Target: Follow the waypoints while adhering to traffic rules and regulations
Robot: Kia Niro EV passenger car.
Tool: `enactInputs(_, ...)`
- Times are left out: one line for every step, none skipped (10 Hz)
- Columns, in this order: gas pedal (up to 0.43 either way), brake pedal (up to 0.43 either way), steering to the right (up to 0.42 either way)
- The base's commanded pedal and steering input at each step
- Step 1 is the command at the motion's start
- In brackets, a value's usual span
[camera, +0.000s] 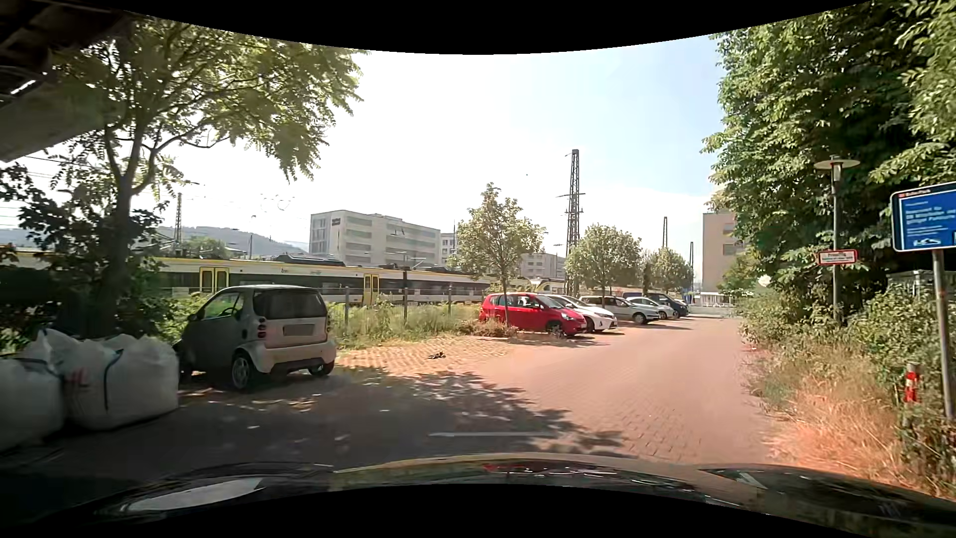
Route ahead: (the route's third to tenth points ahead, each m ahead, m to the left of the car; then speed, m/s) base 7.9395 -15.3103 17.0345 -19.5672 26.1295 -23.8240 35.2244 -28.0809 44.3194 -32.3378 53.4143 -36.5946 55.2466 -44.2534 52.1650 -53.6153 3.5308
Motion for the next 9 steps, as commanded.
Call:
enactInputs(0.028,0.0,0.159)
enactInputs(0.028,0.0,0.16)
enactInputs(0.028,0.0,0.16)
enactInputs(0.028,0.0,0.16)
enactInputs(0.028,0.0,0.16)
enactInputs(0.028,0.0,0.163)
enactInputs(0.028,0.0,0.169)
enactInputs(0.028,0.0,0.175)
enactInputs(0.047,0.0,0.184)
